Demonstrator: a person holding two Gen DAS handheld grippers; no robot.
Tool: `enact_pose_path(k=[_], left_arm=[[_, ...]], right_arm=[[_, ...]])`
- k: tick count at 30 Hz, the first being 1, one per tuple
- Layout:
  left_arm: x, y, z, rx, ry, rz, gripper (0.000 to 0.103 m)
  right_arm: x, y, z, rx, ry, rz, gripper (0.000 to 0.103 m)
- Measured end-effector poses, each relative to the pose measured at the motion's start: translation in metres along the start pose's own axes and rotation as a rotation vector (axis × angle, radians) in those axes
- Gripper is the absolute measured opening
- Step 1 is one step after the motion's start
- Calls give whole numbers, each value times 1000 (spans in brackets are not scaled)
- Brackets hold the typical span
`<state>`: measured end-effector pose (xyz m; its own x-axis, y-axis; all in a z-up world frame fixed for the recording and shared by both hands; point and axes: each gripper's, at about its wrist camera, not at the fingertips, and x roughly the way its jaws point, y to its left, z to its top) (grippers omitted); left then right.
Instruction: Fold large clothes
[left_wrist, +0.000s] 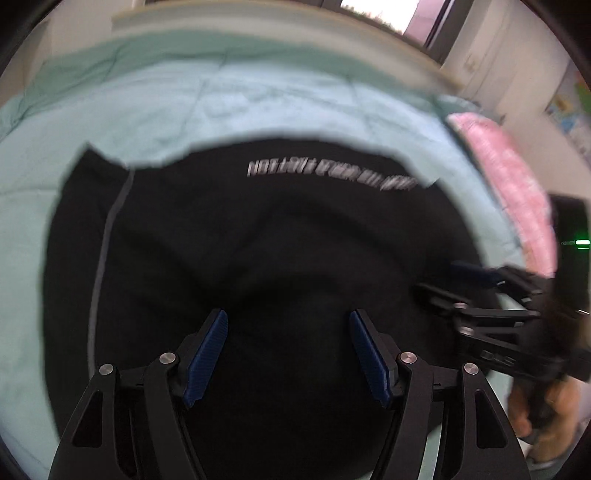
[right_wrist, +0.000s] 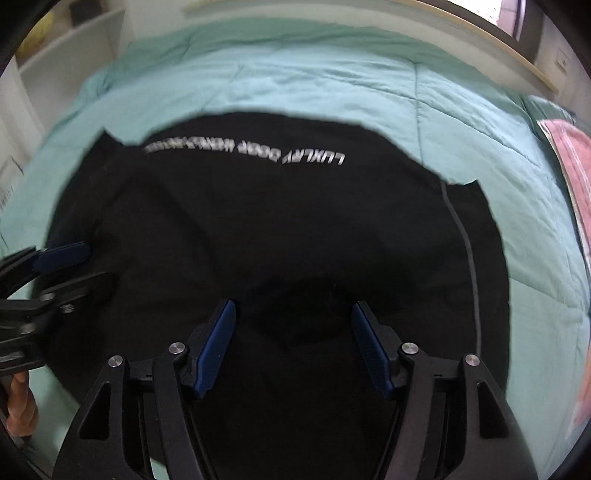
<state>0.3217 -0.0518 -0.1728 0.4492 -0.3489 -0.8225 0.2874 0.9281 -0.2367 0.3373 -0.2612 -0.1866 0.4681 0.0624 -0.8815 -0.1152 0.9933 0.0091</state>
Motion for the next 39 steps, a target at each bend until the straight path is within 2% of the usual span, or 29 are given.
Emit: enact_pose_path(k=[3, 6, 9, 12, 15, 17, 21, 23, 26, 29, 31, 33, 35, 39], left_arm=[[19, 11, -3, -60, 8, 2, 69], [17, 2, -4, -24, -5, 39, 69], [5, -1, 1, -9, -12, 30, 69], [-20, -5, 20, -27, -47, -26, 69], [-36, -12, 48, -19, -105, -41, 69], [-23, -4, 69, -61, -57, -54, 69], [43, 28, 80, -177, 129, -76, 68], [63, 35, 78, -182, 138, -70, 68], [68, 36, 78, -188, 131, -47, 68], [59, 29, 79, -147, 114, -13, 68], [46, 22, 75, -129, 93, -29, 68], [18, 19, 67, -97, 59, -68, 69], [-11, 18, 54, -66, 20, -76, 69], [-53, 15, 23, -54, -22, -107, 69]], right_arm=[[15, -8, -4, 50, 13, 29, 73], [15, -13, -6, 66, 6, 54, 73], [2, -11, -2, 45, -5, 60, 73], [-26, -14, 16, 55, -89, 102, 73], [-40, -18, 42, 95, -156, 84, 73], [-28, -24, 57, 134, -134, 101, 73], [41, -44, 62, 250, 57, 145, 73], [61, -51, 58, 258, 63, 150, 73], [62, -49, 53, 248, 47, 138, 73], [51, -48, 48, 248, 19, 138, 73], [33, -47, 40, 256, -19, 157, 73], [3, -45, 24, 249, -62, 191, 73], [-24, -40, 8, 213, -90, 201, 73], [-59, -12, -23, 137, -89, 194, 73]])
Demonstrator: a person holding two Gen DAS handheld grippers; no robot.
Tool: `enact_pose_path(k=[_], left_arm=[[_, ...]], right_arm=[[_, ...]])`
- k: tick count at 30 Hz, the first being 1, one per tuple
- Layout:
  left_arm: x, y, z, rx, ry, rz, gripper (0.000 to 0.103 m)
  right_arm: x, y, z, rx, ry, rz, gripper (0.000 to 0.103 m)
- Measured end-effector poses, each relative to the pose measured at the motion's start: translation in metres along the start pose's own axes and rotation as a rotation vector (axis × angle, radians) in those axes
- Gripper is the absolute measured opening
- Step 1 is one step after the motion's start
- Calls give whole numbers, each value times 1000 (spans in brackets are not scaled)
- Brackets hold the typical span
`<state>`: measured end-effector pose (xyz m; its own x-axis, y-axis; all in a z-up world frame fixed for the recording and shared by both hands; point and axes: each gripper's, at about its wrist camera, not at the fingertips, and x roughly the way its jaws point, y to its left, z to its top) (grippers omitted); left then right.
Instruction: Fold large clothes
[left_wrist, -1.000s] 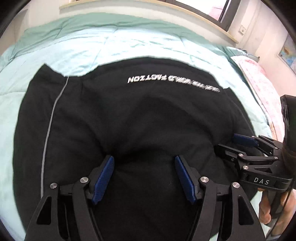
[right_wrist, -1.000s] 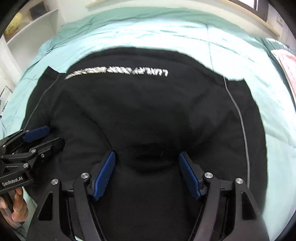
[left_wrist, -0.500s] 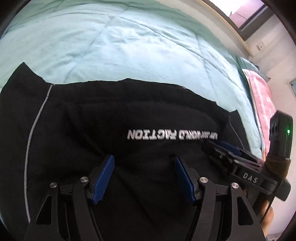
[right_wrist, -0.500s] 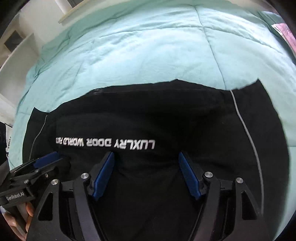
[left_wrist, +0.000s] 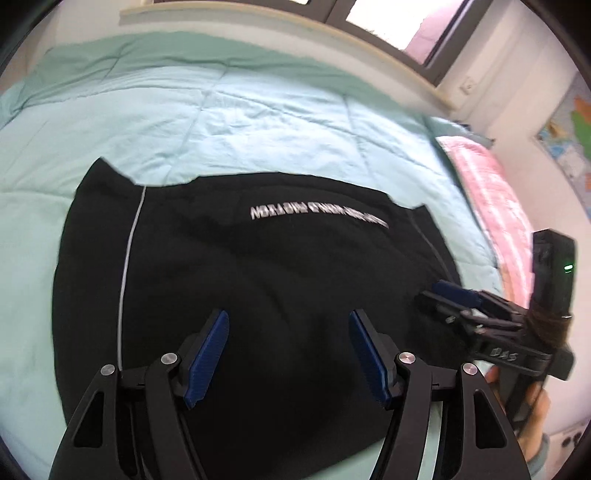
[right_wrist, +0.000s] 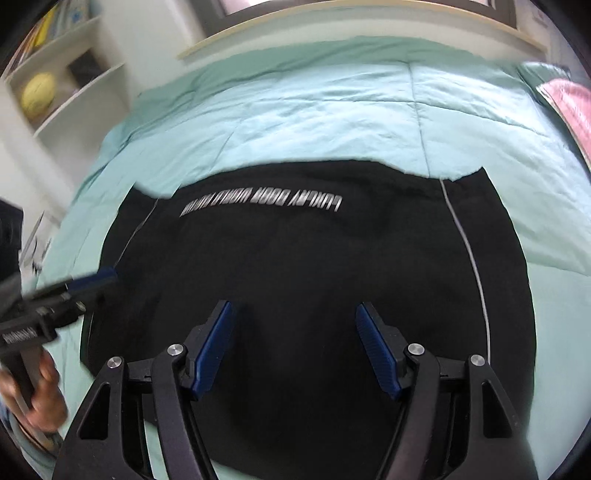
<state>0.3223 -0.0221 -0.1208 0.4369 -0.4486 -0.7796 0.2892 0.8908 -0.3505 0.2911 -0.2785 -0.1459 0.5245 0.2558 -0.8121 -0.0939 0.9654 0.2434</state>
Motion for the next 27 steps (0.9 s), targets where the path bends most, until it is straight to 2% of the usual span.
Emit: enact_pose_path(k=[3, 5, 8, 10, 12, 14, 18, 21, 24, 27], left_arm=[[-15, -5, -27, 13, -1, 4, 69], [-17, -7, -41, 27, 0, 0, 69], [-5, -11, -60, 52, 26, 31, 69], [22, 0, -66, 25, 86, 39, 68], [39, 12, -70, -10, 101, 23, 70], [42, 19, -73, -32, 92, 3, 70], [42, 10, -74, 29, 78, 55, 70], [39, 11, -71, 15, 63, 39, 70], [28, 5, -77, 47, 39, 40, 70], [2, -4, -91, 120, 34, 15, 70]], right_arm=[[-8, 9, -20, -17, 3, 9, 73], [-8, 14, -34, -43, -1, -25, 73], [3, 17, -51, -75, 24, -76, 74], [17, 12, -51, -63, 51, -76, 76], [35, 4, -55, -47, 74, -56, 78], [42, -1, -61, -40, 56, -39, 79], [42, -5, -64, -23, 35, -36, 80], [39, -5, -67, -25, 16, -42, 81], [25, -10, -74, 8, -19, 3, 84], [5, -18, -89, 62, 4, 116, 90]])
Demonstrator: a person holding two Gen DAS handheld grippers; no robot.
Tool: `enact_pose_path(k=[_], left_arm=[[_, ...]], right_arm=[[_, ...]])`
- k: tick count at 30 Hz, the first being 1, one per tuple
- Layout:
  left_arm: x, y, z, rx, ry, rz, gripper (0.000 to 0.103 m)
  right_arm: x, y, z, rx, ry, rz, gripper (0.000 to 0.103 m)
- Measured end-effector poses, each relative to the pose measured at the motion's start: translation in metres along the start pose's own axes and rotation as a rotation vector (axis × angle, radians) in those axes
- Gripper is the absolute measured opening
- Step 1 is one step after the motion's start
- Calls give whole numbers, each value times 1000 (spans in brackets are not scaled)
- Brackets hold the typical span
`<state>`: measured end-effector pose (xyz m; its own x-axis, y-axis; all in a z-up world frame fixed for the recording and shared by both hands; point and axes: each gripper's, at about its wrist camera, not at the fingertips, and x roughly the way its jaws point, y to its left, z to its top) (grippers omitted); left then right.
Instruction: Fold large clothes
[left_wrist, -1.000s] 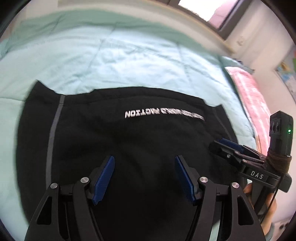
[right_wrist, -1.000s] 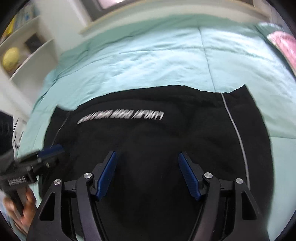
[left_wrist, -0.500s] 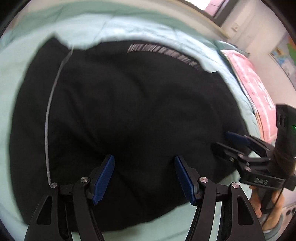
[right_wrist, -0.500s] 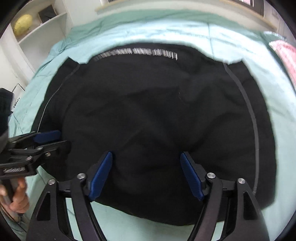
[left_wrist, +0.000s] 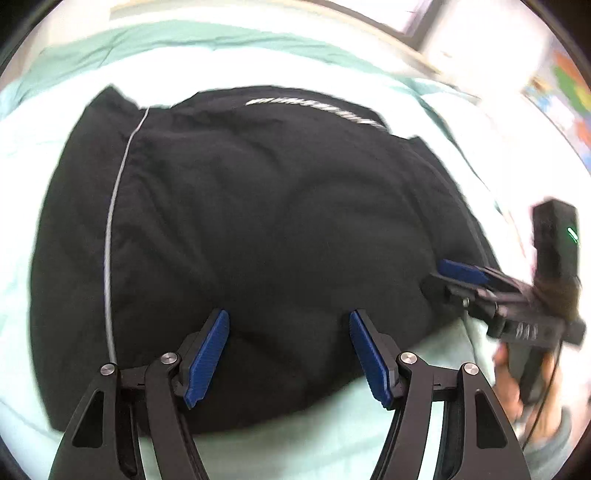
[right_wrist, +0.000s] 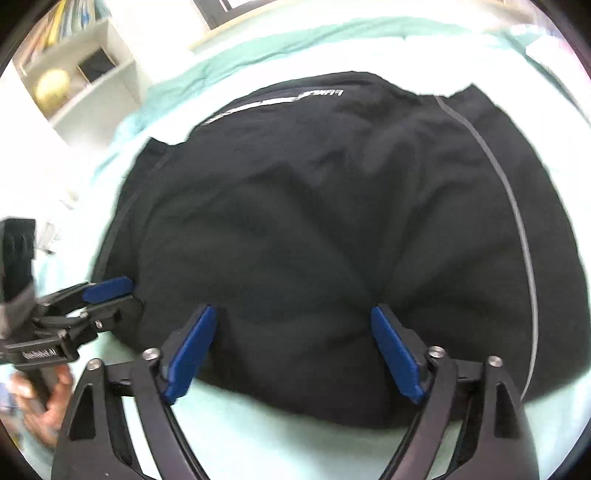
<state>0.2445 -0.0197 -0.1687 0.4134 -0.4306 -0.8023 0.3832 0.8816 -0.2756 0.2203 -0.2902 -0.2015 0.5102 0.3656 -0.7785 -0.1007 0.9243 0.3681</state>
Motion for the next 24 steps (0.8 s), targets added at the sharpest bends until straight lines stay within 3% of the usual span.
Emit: enact_pose_path(k=[3, 8, 14, 19, 24], left_arm=[[-33, 3, -18, 26, -24, -37, 70], [-84, 41, -24, -67, -98, -76, 70], [-130, 99, -14, -182, -181, -19, 70], [-132, 122, -11, -232, -209, 20, 70], [-107, 147, -5, -307, -181, -22, 70]], right_arm=[[-19, 0, -18, -33, 5, 1, 90], [-56, -16, -31, 0, -20, 31, 90], [-107, -52, -15, 31, -113, -54, 90], [-140, -83, 0, 83, -189, -80, 90], [-145, -103, 21, 116, -212, -110, 90]])
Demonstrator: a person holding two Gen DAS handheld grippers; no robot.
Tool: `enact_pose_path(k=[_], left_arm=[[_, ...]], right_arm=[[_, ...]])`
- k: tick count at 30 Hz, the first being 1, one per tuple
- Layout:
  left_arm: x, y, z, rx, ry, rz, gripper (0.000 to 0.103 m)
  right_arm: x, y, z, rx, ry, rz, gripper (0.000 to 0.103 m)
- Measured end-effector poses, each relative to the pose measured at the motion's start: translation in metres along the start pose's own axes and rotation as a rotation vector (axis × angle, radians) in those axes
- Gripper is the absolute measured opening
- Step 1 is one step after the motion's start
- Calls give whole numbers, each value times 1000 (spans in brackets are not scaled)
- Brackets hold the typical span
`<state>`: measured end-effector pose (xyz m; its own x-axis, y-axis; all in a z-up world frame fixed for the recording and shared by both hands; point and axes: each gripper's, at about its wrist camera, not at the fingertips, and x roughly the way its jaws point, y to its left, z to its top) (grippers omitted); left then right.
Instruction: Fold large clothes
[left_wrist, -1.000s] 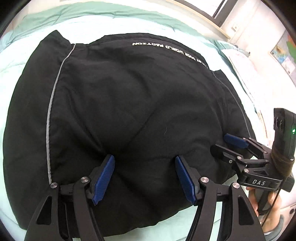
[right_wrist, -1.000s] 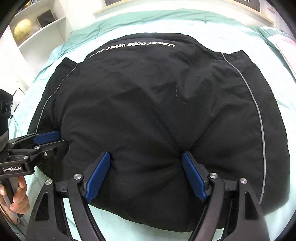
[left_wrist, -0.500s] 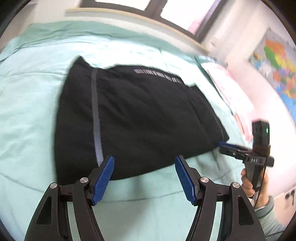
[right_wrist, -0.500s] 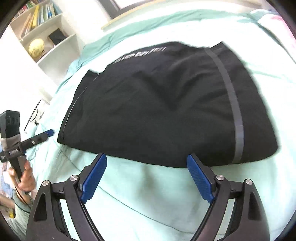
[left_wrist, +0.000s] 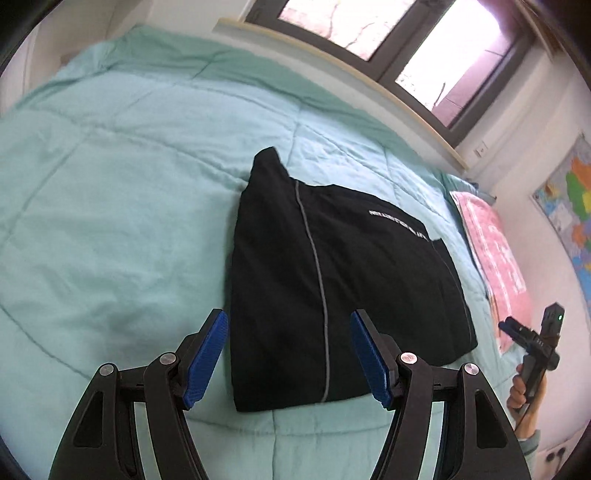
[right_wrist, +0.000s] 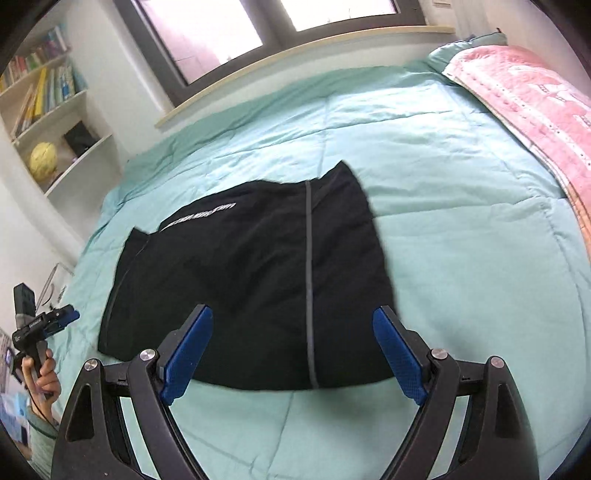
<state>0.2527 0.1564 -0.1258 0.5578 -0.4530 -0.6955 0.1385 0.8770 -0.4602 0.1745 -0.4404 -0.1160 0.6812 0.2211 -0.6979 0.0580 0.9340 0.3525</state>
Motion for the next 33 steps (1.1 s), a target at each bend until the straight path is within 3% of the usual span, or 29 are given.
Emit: enact_pose_path(k=[9, 13, 15, 21, 25, 33], left_arm=[[44, 32, 34, -125, 10, -56, 70], [67, 40, 45, -157, 40, -74, 70], [81, 43, 47, -171, 65, -89, 70], [117, 56, 46, -220, 137, -127, 70], [145, 60, 39, -246, 250, -195, 73], [164, 57, 38, -262, 288, -287, 75]], right_arm=[[36, -30, 33, 48, -1, -50, 90], [62, -47, 46, 124, 12, -9, 90], [77, -50, 52, 145, 29, 12, 90], [120, -53, 61, 119, 101, -34, 90], [149, -63, 58, 117, 162, -26, 90], [180, -113, 45, 273, 279, 261, 90]])
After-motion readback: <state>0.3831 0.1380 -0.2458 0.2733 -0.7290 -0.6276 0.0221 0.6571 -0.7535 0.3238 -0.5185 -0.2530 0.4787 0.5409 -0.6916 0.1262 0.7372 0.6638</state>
